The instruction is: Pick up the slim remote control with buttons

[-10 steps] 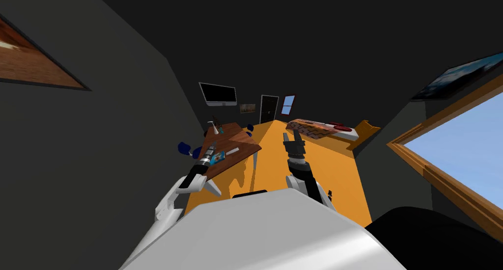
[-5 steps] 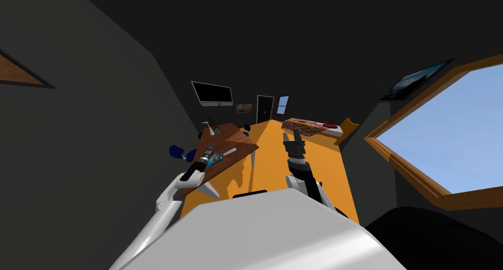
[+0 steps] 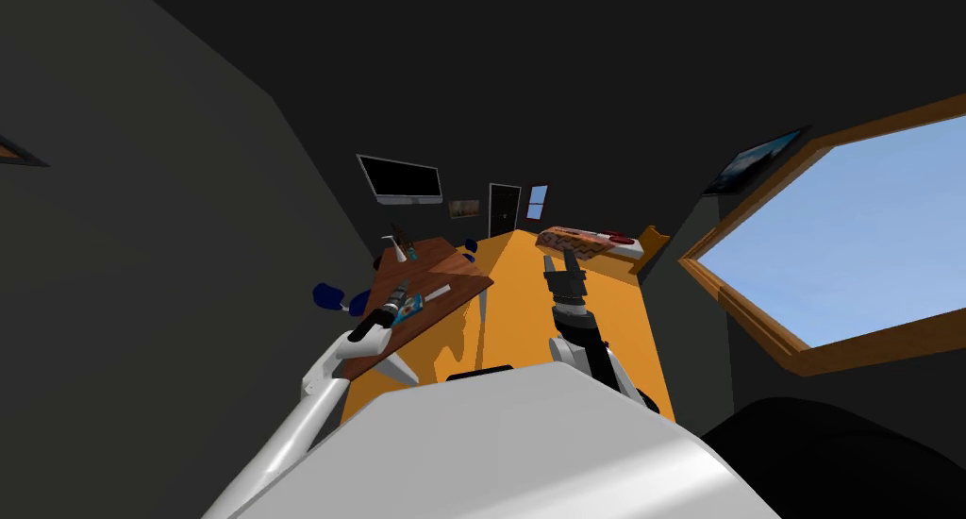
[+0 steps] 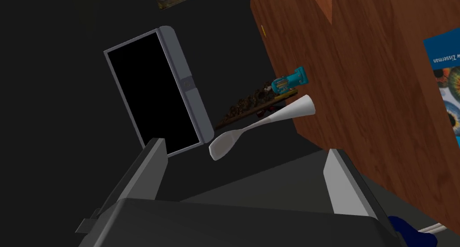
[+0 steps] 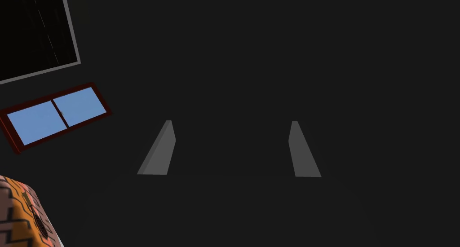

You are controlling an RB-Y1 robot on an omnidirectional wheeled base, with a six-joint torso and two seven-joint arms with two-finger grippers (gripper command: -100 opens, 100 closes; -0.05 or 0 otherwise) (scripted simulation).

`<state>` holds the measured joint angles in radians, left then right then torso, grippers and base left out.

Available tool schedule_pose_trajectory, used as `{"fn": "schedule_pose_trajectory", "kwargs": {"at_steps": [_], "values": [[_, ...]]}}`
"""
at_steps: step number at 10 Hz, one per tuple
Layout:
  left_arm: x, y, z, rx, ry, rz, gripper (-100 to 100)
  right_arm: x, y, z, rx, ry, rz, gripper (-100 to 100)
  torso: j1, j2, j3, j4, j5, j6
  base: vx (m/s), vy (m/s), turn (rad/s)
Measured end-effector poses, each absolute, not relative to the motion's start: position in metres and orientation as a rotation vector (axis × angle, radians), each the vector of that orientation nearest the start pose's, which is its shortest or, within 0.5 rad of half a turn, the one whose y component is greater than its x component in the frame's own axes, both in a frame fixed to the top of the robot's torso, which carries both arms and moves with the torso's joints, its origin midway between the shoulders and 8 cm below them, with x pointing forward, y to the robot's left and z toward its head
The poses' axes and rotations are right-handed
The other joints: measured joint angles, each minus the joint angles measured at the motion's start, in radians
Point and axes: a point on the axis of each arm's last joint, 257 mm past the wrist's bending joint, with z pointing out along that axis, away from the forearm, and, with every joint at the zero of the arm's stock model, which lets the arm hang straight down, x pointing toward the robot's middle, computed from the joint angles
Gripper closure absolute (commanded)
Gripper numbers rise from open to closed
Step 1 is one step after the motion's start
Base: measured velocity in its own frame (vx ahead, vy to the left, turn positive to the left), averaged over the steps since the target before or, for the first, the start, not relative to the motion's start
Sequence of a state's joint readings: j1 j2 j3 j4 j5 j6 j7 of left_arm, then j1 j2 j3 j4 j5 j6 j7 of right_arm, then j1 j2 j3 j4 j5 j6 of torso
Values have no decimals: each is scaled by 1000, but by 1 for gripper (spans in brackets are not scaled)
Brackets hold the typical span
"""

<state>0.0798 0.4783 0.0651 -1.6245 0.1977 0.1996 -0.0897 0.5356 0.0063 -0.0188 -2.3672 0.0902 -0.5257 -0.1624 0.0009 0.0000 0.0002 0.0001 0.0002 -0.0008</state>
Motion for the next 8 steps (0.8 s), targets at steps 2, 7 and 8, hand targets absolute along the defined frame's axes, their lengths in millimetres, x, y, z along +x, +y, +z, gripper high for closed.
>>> {"fn": "schedule_pose_trajectory", "kwargs": {"at_steps": [2, 7, 8], "values": [[517, 427, -257, -1184, 1467, -742, -100, 320, -273, 56, 595, 570, 1383, 0, 0, 0, 0, 0, 0, 0, -11, 1, -164], [514, 471, -298, -1382, 1497, -660, -100, 320, -273, 56, 595, 570, 1383, 0, 0, -1, 0, 0, 0, 0, 0, 0, -123], [513, 482, -304, -1433, 1494, -647, -100, 320, -273, 56, 595, 570, 1384, 0, 0, -1, -1, 0, 0, 1, 7, 6, -118]]}}
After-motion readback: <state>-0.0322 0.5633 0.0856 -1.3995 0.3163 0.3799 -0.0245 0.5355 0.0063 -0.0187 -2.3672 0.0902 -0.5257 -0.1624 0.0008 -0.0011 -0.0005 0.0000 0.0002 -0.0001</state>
